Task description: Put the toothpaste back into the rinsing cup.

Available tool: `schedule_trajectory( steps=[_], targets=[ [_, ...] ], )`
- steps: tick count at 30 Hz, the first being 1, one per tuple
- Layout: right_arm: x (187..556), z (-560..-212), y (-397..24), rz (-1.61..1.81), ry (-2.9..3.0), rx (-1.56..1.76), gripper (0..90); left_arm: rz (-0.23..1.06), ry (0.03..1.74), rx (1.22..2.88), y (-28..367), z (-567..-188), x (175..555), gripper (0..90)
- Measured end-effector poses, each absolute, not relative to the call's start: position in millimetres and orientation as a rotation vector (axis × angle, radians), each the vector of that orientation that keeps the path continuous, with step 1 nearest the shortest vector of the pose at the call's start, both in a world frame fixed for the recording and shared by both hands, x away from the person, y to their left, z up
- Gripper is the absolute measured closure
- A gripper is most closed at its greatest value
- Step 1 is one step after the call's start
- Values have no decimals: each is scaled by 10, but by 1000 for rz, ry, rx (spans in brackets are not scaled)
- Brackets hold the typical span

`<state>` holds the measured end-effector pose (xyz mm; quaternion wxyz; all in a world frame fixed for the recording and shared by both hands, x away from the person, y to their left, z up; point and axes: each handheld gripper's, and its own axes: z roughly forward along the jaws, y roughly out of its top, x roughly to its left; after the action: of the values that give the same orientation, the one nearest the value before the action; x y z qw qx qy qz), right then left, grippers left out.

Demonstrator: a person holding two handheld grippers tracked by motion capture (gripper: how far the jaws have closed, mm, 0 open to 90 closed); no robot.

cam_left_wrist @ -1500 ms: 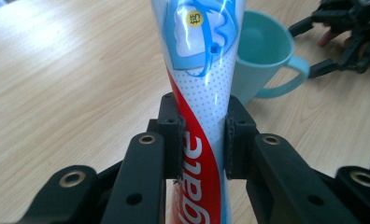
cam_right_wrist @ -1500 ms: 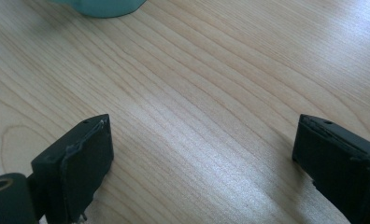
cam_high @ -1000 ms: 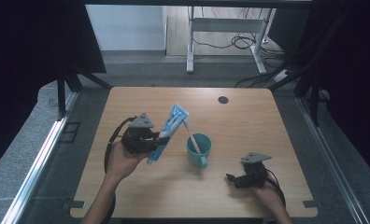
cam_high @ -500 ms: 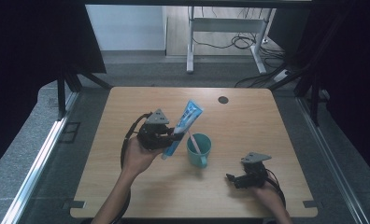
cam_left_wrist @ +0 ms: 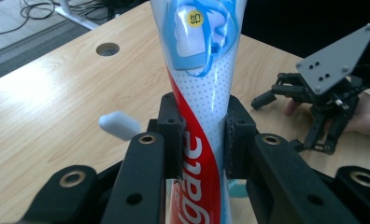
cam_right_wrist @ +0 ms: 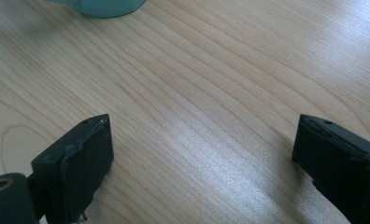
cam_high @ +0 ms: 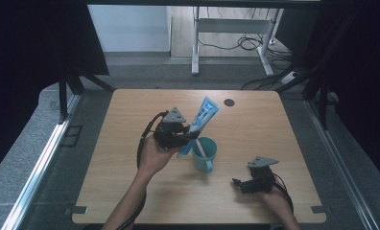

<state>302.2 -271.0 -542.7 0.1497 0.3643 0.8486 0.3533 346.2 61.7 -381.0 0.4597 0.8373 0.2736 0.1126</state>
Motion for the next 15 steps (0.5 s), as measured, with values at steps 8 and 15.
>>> schedule_trajectory(
  steps=[8,15],
  targets=[
    [3022,-5429,-2708,1016,2436,1047,51,265,680,2035,497,-3839,3552,731],
    [3022,-5430,-2708,1017,2435,1045,51,274,678,2021,364,-3850,3613,731]
  ],
)
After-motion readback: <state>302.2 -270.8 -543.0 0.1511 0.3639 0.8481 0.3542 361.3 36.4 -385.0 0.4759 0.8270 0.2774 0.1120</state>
